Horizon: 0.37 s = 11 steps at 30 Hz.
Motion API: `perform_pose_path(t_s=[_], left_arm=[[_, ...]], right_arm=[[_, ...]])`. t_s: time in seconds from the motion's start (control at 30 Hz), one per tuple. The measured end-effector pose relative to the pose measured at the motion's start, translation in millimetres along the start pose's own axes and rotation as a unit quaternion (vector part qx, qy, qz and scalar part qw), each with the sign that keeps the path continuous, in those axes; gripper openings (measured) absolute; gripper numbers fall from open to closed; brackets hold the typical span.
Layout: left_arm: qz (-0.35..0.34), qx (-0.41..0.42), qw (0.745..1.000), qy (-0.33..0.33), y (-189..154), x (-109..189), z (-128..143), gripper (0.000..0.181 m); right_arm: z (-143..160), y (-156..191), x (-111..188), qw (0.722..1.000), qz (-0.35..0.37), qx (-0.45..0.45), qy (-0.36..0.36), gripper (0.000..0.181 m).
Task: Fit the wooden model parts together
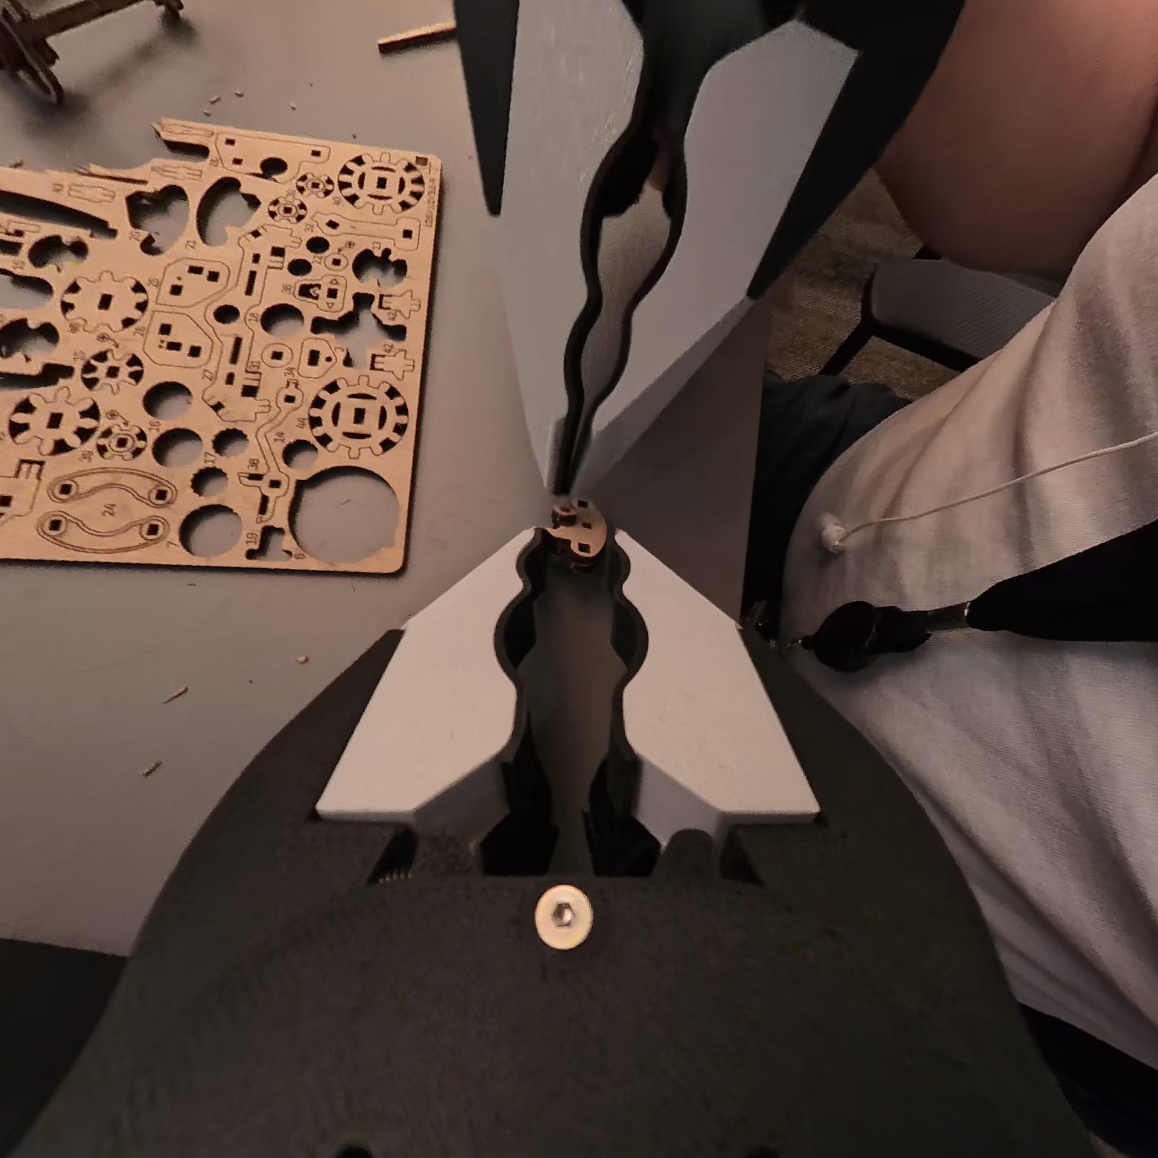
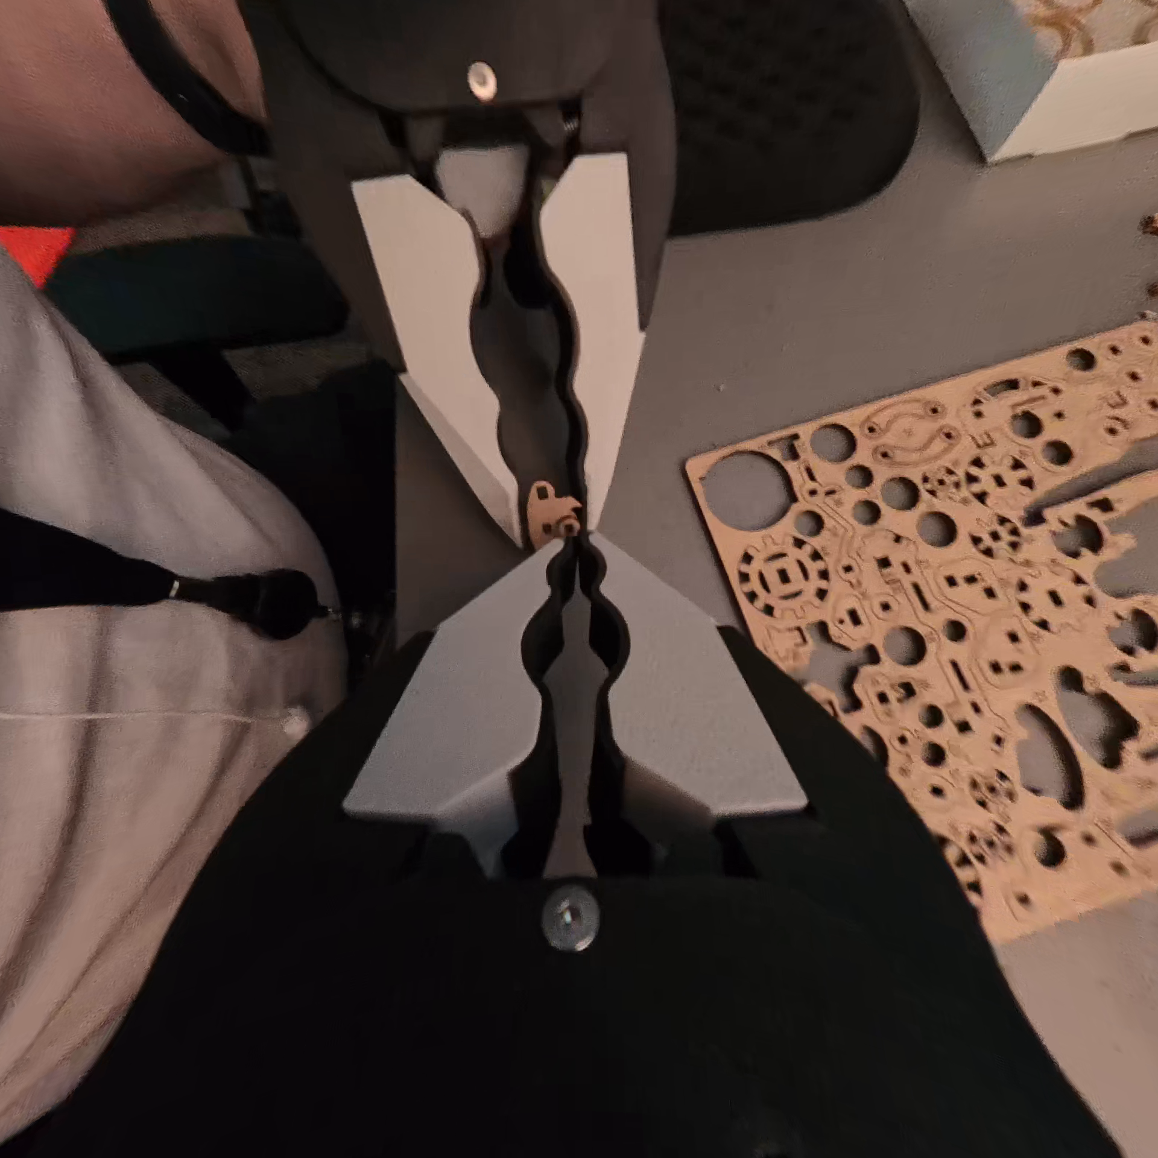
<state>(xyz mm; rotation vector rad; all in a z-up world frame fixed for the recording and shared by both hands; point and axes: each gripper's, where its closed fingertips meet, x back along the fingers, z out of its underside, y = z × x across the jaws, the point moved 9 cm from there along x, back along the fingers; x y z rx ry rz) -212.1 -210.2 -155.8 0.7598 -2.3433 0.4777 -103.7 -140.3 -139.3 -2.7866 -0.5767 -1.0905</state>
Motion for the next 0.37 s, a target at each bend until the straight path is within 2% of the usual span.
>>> perform_pose_path(t_s=[0.07, 0.1, 0.13, 0.17, 0.2, 0.23, 0.27, 0.33, 0.37], left_arm=[[-0.004, -0.007, 1.0, 0.001, -1.0, -0.5, -0.3, 0.018], [-0.005, -0.011, 1.0, 0.001, -1.4, -0.8, -0.5, 0.018], [-0.005, -0.01, 1.0, 0.001, -1.2, -0.6, -0.4, 0.018], [-0.003, -0.006, 1.0, 0.002, -0.6, 0.3, 0.0, 0.018], [-0.001, -0.002, 1.0, 0.0, -0.3, -0.1, -0.1, 0.018], [-0.003, -0.005, 1.0, 0.0, -0.7, -0.4, -0.2, 0.018], [-0.006, -0.009, 1.0, 0.001, -1.1, -0.6, -0.3, 0.018], [-0.007, -0.009, 1.0, 0.003, -0.7, -0.2, -0.1, 0.018], [-0.005, -0.004, 1.0, 0.002, 0.1, 0.5, 0.2, 0.018]], right_arm=[[-2.3, -1.2, 7.1, 1.0, 0.016, 0.003, -0.017, 0.0], [-2.3, -1.0, 3.3, 1.0, -0.001, -0.008, -0.022, 0.0], [2.6, -0.3, -4.9, 1.0, -0.013, -0.01, 0.005, 0.003], [-0.7, -0.1, -2.6, 1.0, -0.01, -0.007, -0.016, 0.0], [0.2, -0.6, 1.1, 1.0, 0.006, 0.0, 0.004, 0.0], [-1.5, -1.2, 6.0, 1.0, 0.024, 0.01, -0.006, 0.0], [-4.6, -0.8, 8.0, 0.999, 0.018, 0.002, -0.03, 0.0], [-0.1, 0.9, -6.1, 1.0, -0.009, -0.007, -0.003, 0.0], [-2.4, 1.1, -2.5, 1.0, -0.007, -0.005, -0.019, 0.0]])
